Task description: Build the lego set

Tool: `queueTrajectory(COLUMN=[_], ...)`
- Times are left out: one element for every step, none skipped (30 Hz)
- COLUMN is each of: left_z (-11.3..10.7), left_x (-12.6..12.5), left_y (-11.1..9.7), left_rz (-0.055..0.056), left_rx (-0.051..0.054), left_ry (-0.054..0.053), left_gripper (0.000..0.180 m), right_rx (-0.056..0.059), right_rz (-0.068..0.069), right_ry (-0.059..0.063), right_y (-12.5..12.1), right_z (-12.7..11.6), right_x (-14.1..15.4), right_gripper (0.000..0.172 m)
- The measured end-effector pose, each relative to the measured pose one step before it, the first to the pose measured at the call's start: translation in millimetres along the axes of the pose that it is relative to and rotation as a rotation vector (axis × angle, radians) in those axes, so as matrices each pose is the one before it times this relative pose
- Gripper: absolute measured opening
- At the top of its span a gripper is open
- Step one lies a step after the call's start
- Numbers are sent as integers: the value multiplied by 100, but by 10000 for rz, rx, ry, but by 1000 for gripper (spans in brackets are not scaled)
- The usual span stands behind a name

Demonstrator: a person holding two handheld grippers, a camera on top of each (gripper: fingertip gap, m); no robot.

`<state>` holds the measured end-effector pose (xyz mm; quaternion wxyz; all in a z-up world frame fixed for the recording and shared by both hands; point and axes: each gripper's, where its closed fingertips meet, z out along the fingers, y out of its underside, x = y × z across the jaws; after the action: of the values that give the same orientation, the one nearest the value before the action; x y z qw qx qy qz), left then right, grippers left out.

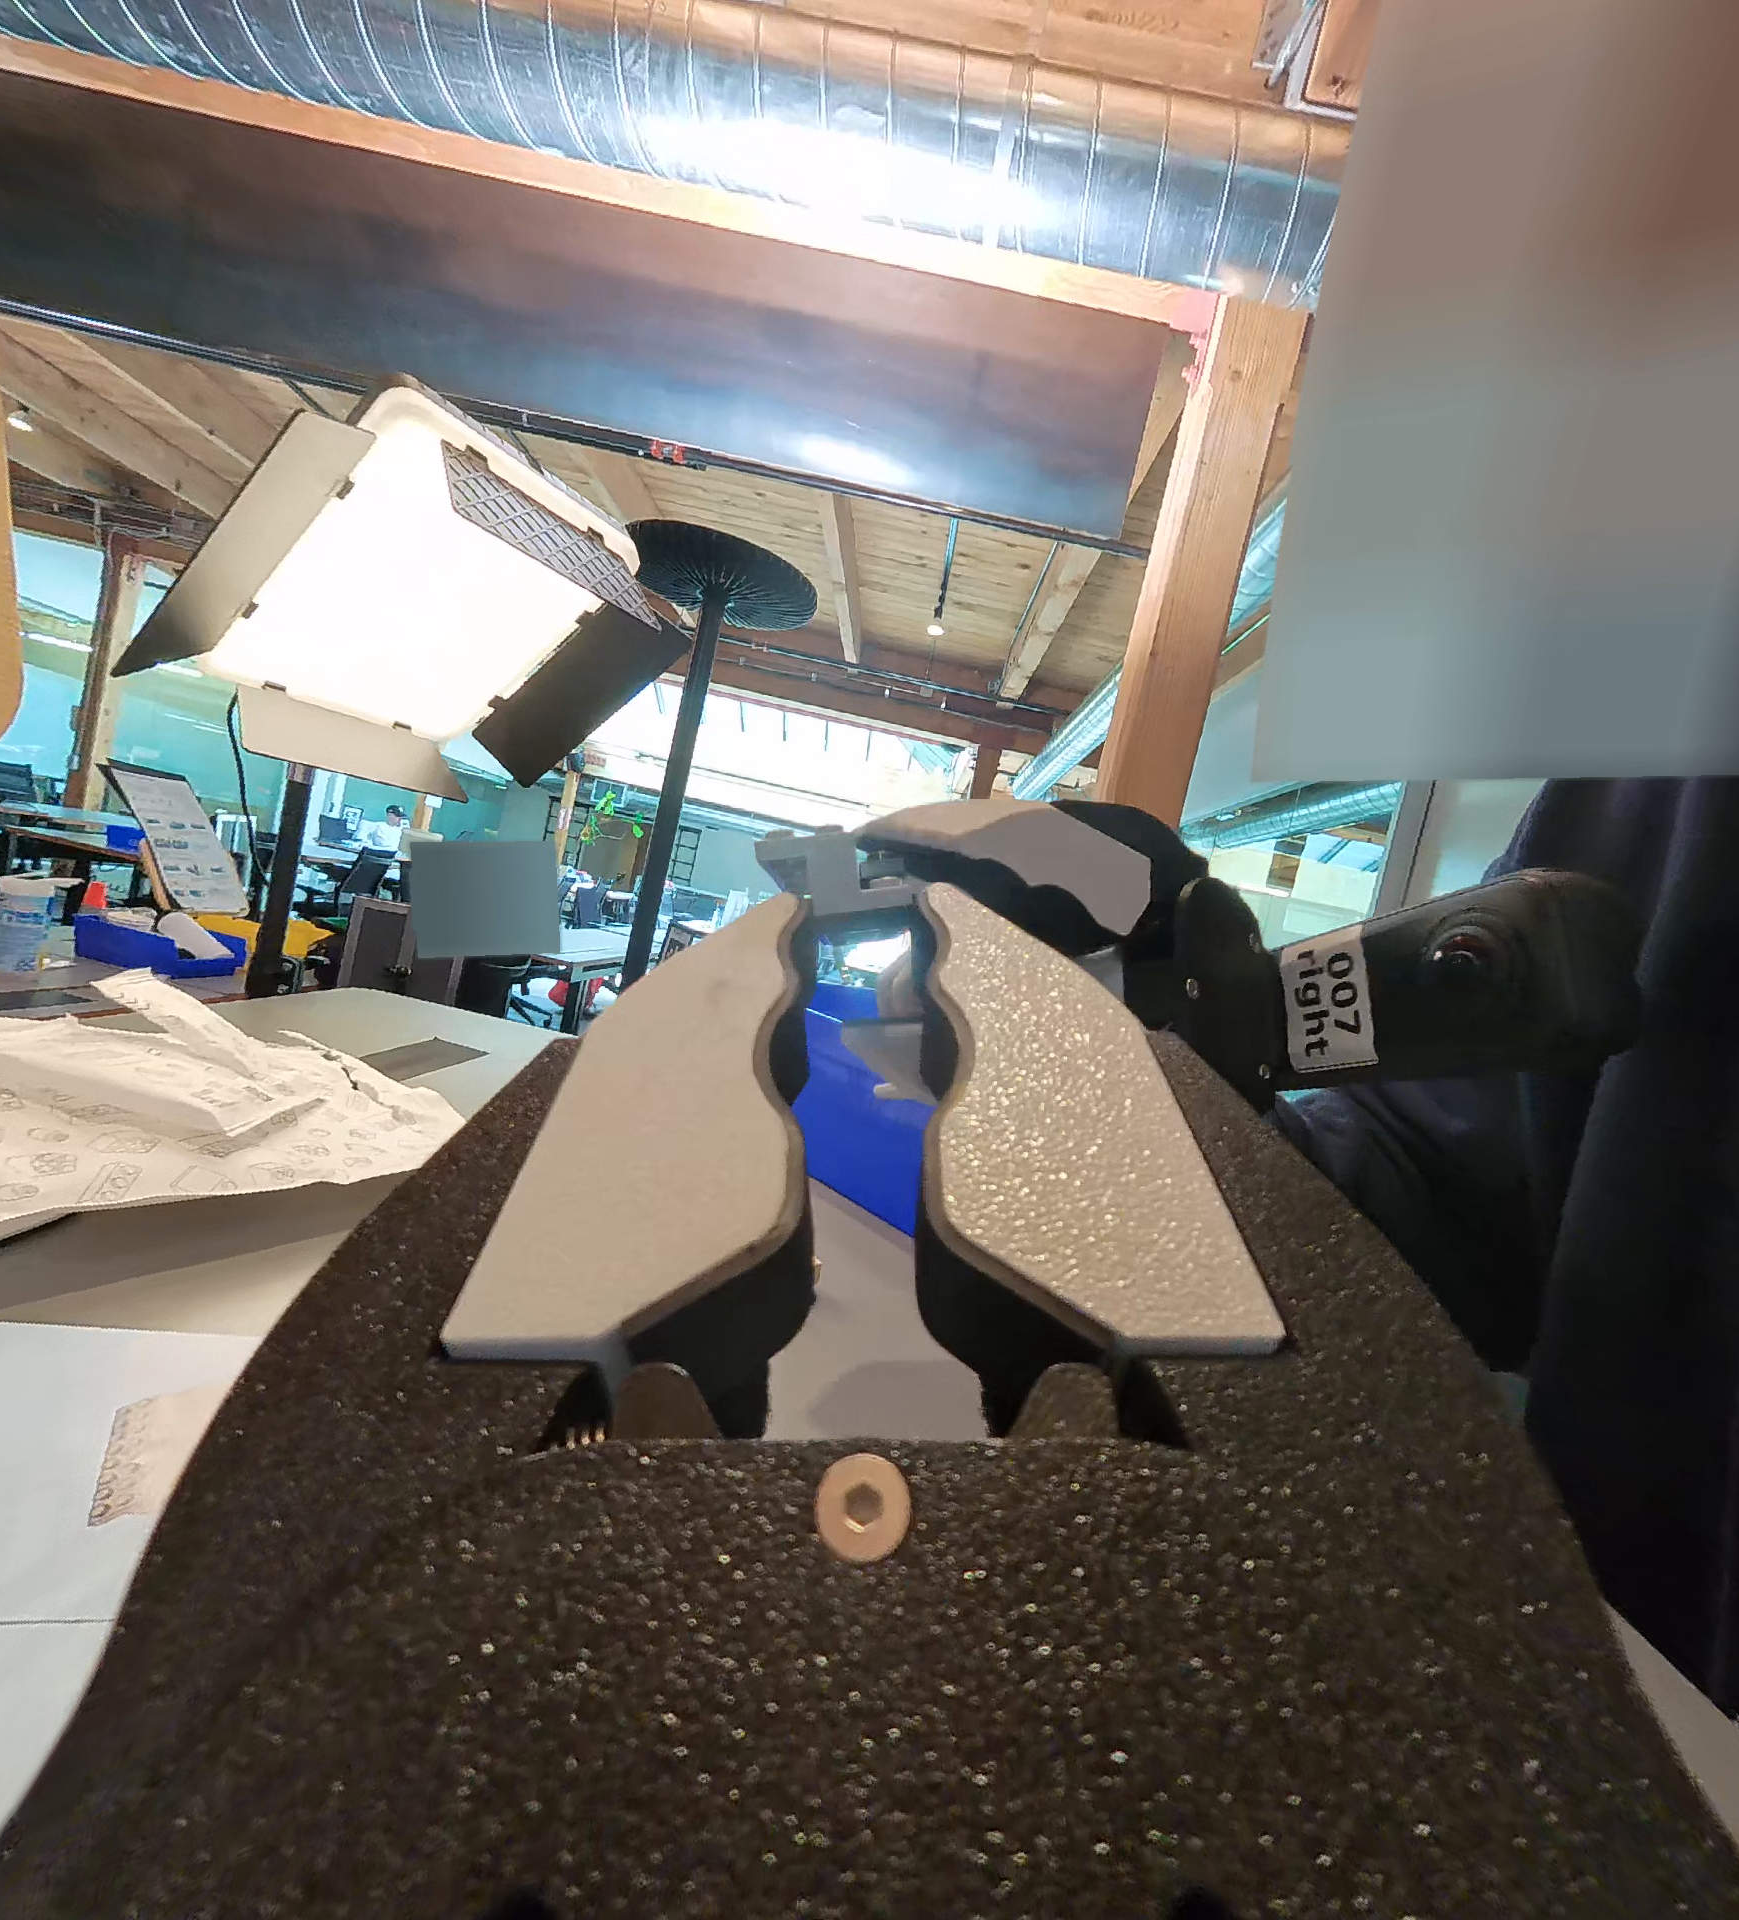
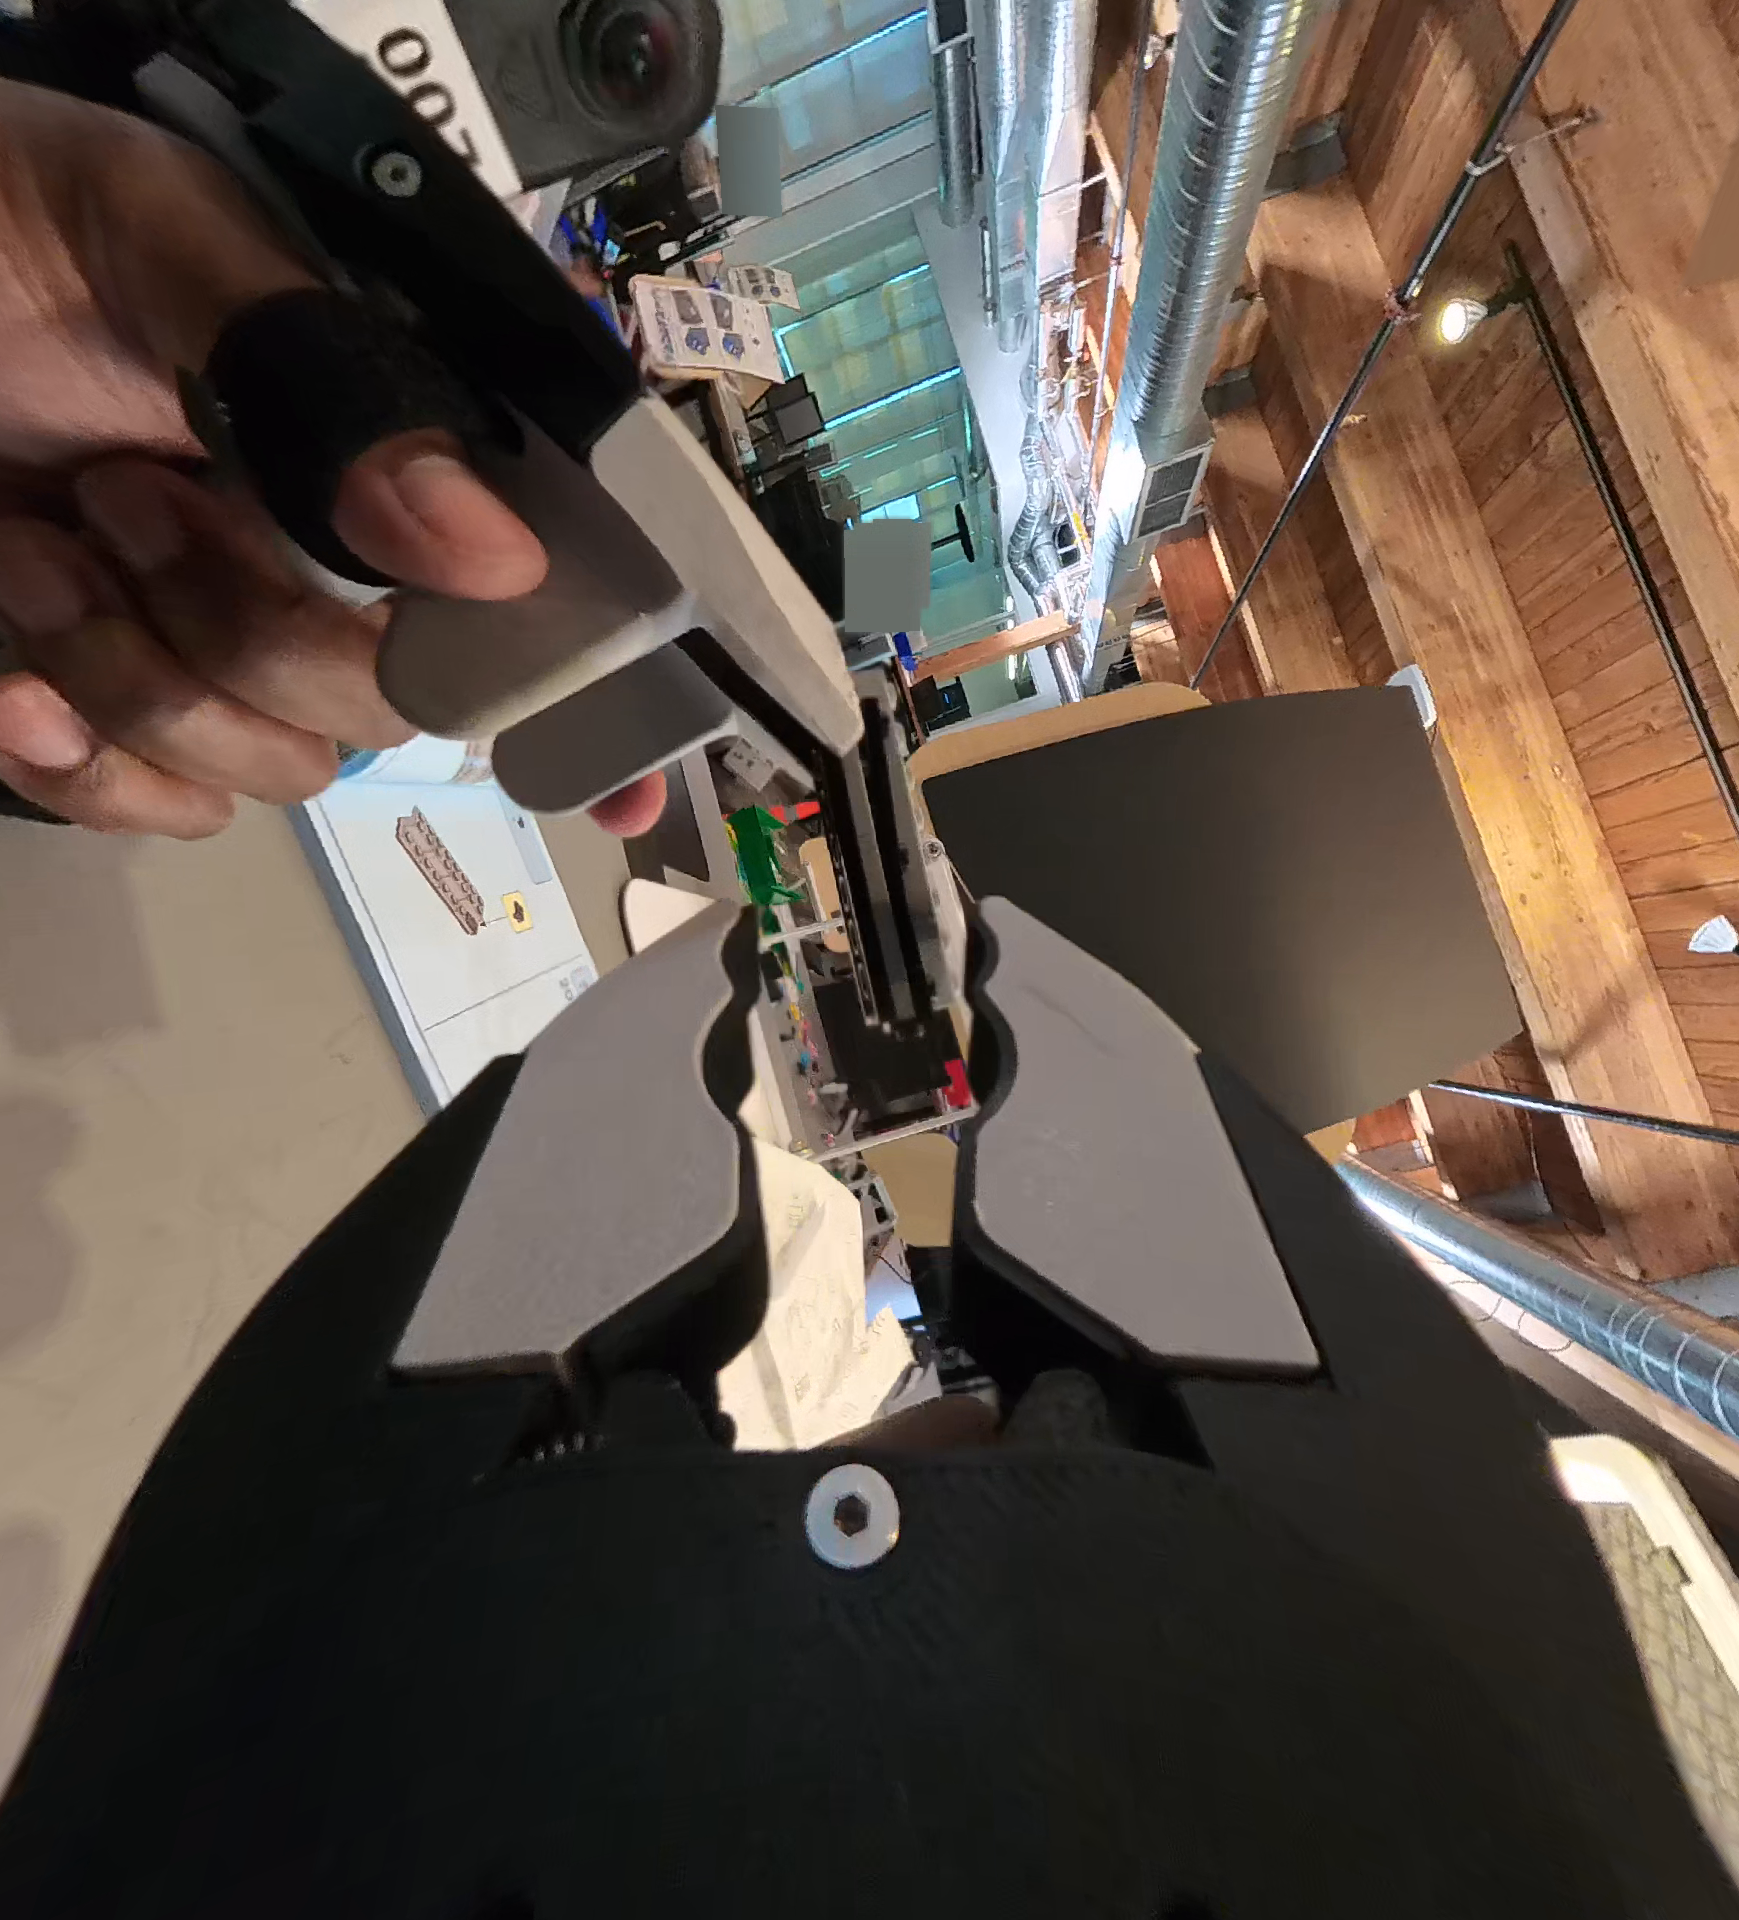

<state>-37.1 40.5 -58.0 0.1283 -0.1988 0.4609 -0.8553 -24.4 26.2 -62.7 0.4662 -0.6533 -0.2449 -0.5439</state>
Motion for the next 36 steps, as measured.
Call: queueTrajectory(left_z=[-68, -82, -80, -76, -80, -89, -46, -8, 24, 36, 58, 75, 92, 97, 105, 83, 75, 71, 85, 56, 22, -15, -17, -14, -15, -4, 0, -9, -20, -30, -40, -43, -21, -6, -11, 6], left_x=[13, 4, 106, 198, 101, 84, 119, 198, 281, 150, 98, 108, 75, 112, 148, 87, -26, -40, -17, -5, -33, -44, -76, -130, -147, -162, -162, -158, -158, -158, -195, -148, -267, -501, -486, -285], left_y=[-57, -52, -63, -114, -157, -139, -66, 43, 106, 138, 102, 152, 194, 177, 147, 80, 93, 173, 194, 25, -26, -1, -30, -83, -114, -113, -92, -54, -65, -81, -108, -108, -107, -87, -55, -96], left_rz=[-107, -149, -261, -356, -272, -119, -101, -172, -197, -140, -68, -121, -170, -207, -222, -157, -71, -34, -14, -4, -37, -56, -77, -94, -109, -81, -9, 8, -14, -36, -54, -75, -111, -128, -99, -63], left_rx=[14, 9, 28, 68, 116, 115, 52, -35, -68, -65, -21, -53, -68, -50, -21, 22, -6, -86, -114, 1, 44, 26, 25, 68, 109, 104, 66, 33, 23, 26, 49, 68, 81, 75, 83, 138], left_ry=[69, 85, 198, 280, 185, 112, 128, 200, 261, 160, 100, 121, 115, 144, 180, 116, 15, -6, -2, -3, -21, -3, -12, -57, -66, -82, -113, -138, -121, -107, -120, -76, -160, -308, -298, -182], left_gripper=[17, 17, 17, 17, 17, 17, 17, 17, 17, 17, 17, 17, 16, 17, 17, 17, 17, 17, 17, 17, 17, 17, 17, 17, 17, 17, 17, 18, 20, 22, 23, 23, 23, 23, 23, 23], right_rx=[94, 146, 245, 336, 396, 433, 382, 238, 137, 126, 137, 131, 89, 15, -56, -82, -65, -27, 20, 7, -25, -24, -40, -61, -67, -75, -91, -117, -171, -223, -214, -197, -183, -157, -148, -150], right_rz=[325, 391, 448, 464, 397, 287, 218, 221, 255, 235, 123, -13, -66, -36, -12, -30, -63, -82, -72, -59, -64, -70, -77, -98, -130, -175, -249, -348, -439, -513, -538, -481, -385, -325, -306, -285], right_ry=[81, 66, 13, -90, -185, -186, -80, -4, -85, -226, -291, -238, -173, -189, -215, -184, -72, 31, -11, 7, 92, 89, 102, 128, 140, 158, 207, 305, 386, 396, 377, 332, 250, 222, 237, 204], right_y=[113, 112, 33, -86, -235, -391, -451, -329, -210, -172, -205, -210, -149, -13, 150, 207, 186, 92, 9, -5, 46, 42, 90, 129, 145, 165, 165, 173, 224, 263, 249, 234, 233, 181, 168, 146], right_z=[-81, -113, -133, -154, -180, -196, -171, -95, -11, 21, 0, -18, -9, 13, 58, 54, 32, -21, -45, -19, 17, 26, 45, 56, 73, 57, 56, 46, 59, 64, 62, 65, 73, 61, 59, 57], right_x=[169, 235, 200, 83, -64, -101, 35, 197, 134, -42, -168, -142, -96, -128, -180, -194, -85, 5, -99, -106, -21, -22, -17, 2, -26, -33, 13, 108, 170, 159, 138, 111, 38, 22, 50, 27], right_gripper=[44, 48, 51, 52, 51, 50, 49, 48, 48, 48, 48, 47, 45, 43, 40, 39, 38, 35, 30, 24, 23, 22, 22, 22, 22, 21, 21, 21, 21, 20, 20, 20, 20, 19, 19, 19])
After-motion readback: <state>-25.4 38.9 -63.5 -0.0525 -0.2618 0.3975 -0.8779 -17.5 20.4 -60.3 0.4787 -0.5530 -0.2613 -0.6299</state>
